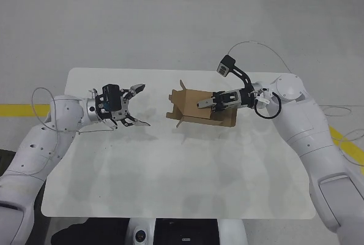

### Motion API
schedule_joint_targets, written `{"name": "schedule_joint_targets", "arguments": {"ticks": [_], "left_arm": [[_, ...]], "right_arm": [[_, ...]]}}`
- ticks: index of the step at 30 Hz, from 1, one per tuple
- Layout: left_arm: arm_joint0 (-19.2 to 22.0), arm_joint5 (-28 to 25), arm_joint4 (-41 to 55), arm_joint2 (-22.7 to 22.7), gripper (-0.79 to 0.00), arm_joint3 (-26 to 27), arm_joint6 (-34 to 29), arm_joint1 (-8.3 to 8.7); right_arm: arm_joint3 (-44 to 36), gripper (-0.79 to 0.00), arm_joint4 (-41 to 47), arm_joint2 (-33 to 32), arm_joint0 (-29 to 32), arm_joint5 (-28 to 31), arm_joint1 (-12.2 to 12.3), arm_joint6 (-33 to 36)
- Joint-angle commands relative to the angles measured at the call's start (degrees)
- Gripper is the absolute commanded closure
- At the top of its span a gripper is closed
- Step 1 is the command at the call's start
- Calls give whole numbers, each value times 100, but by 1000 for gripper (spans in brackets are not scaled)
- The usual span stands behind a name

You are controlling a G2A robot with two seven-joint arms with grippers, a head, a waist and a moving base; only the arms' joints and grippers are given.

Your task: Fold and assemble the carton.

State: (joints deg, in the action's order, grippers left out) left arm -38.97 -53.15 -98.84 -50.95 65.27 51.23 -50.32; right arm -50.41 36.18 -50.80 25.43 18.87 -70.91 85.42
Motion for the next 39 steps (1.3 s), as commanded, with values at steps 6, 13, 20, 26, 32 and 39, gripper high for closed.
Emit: {"name": "schedule_joint_targets", "arguments": {"ticks": [6, 13, 20, 26, 32, 39], "left_arm": [[95, -67, 117, 297, -785, -20, -76, 35], [95, -67, 117, 297, -785, -20, -76, 35], [95, -67, 117, 297, -785, -20, -76, 35], [-134, -11, 477, 236, -785, 143, -714, 20], [-243, -333, 551, 360, -785, 300, -1061, -15], [-209, -485, 517, 621, -785, 453, -1162, -124]], "right_arm": [[0, 0, 0, 0, 0, 0, 0, 0], [0, 0, 0, 0, 0, 0, 0, 0], [0, 0, 0, 0, 0, 0, 0, 0], [-157, 0, -45, 7, 100, -47, 2, -162], [-481, 0, -150, -87, 250, -191, 46, -260], [-658, 0, -195, -103, 316, -274, 45, -283]]}}
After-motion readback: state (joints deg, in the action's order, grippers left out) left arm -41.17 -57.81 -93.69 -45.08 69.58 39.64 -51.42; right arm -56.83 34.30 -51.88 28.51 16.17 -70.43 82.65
